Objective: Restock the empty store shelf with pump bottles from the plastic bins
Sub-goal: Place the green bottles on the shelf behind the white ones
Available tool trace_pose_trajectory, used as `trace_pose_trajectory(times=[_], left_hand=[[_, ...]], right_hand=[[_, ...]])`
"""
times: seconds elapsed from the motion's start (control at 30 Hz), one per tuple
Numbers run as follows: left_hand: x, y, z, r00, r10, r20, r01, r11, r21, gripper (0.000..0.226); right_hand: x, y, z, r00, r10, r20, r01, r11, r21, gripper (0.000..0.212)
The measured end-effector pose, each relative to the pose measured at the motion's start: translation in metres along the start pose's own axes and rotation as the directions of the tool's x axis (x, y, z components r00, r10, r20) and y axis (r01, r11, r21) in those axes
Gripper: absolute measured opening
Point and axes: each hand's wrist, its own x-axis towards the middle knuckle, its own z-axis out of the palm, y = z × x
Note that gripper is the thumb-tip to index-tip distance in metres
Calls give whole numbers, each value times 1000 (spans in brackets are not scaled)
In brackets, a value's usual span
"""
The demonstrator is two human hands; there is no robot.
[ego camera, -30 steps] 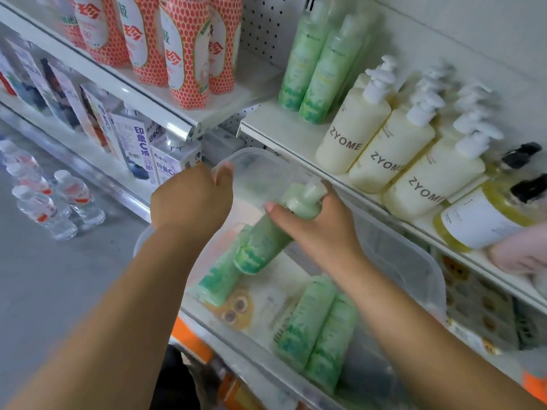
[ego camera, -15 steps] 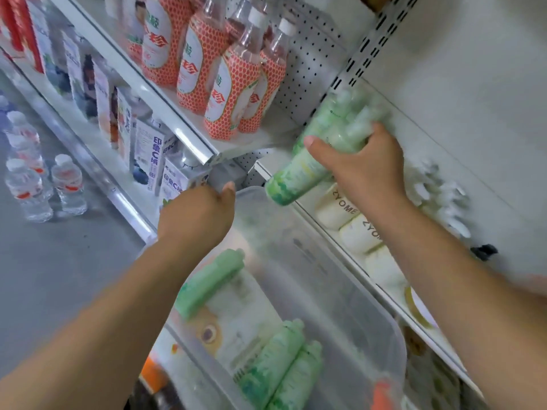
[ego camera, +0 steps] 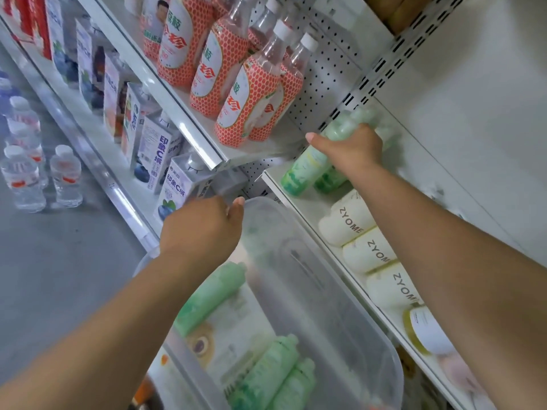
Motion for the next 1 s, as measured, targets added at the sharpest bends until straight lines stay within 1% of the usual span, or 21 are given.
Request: trace_pose_trajectory(times=[0.07,0.1,0.2,0.27,0.33,0.4,0.57,0.67,0.77,1.0], left_hand=[[-1,0,1,1000,6,-10,-6,1000,3,51],[-2,1,1,1000,7,-11,-7,1000,2,50],[-1,2,1,1000,-4,2,4,1000,3,49],[-1,2,1,1000,-12,10,11,1000,8,49],[-1,3,1,1000,-14,5,14,1000,16,49],[-1,3,2,1000,-13,-1,13,1000,25,51],[-3,2,3,1000,-8,0,8,999,34,50],[-4,2,3,1000,0,0,0,999,49,50],[-3,2,3,1000,-2,-6,2,999,48,50],[-2,5,3,1000,-11,-7,11,997,82,49]], right_hand=[[1,-2,-7,999,-16,38,16,1000,-16,107],[2,-3,-11,999,-36,41,37,999,-24,109],[-1,-2,-19,986,-161,33,162,985,-55,99],[-6,1,-17,962,-266,54,271,951,-150,96],[-8,6,-11,947,-313,78,322,917,-236,95],[-6,8,-4,941,-333,60,336,896,-292,91],[16,10,3,941,-338,29,329,888,-321,84],[28,9,6,934,-358,6,325,838,-438,84],[36,11,7,923,-386,-1,333,798,-502,78],[46,17,9,920,-392,-8,337,801,-495,73]])
